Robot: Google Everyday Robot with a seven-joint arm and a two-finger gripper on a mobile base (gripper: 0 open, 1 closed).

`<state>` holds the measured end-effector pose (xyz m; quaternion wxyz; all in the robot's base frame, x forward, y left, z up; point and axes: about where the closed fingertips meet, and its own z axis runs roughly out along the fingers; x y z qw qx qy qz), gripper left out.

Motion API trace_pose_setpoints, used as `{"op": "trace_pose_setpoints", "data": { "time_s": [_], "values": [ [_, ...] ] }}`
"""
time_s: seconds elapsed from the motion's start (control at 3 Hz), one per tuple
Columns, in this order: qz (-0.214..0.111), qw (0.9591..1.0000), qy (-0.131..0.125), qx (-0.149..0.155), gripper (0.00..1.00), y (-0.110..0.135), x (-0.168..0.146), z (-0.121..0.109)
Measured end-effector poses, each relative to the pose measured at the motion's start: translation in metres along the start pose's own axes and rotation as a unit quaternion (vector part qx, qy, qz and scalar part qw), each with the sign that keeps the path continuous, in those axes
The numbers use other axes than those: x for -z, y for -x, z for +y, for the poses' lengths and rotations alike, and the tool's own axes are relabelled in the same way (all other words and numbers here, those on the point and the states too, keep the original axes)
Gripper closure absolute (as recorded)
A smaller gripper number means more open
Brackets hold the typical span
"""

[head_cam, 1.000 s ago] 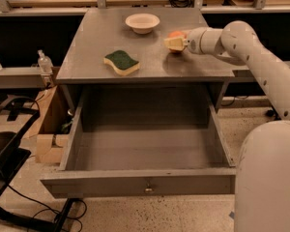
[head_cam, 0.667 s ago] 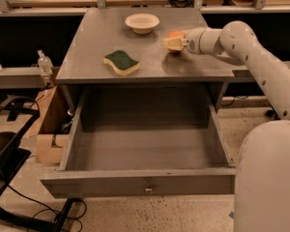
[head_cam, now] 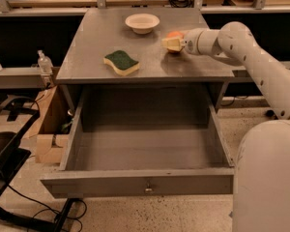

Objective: Pick orange from top drawer and place on counter

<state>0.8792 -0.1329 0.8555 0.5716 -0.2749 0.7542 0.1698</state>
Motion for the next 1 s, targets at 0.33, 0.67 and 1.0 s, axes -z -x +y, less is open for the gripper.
{"op": "trace_pose_setpoints", "data": {
  "time_s": [0.33,0.67,1.0],
  "values": [
    [0.001,1.0,0.002,0.0,0.05,-0.0008,-0.0027,0.0023],
    [0.001,1.0,0.003,-0.001,0.0,-0.0013,-0.0041,0.0036],
    [0.001,1.0,0.003,-0.001,0.0,-0.0013,-0.0041,0.0036]
  ]
}}
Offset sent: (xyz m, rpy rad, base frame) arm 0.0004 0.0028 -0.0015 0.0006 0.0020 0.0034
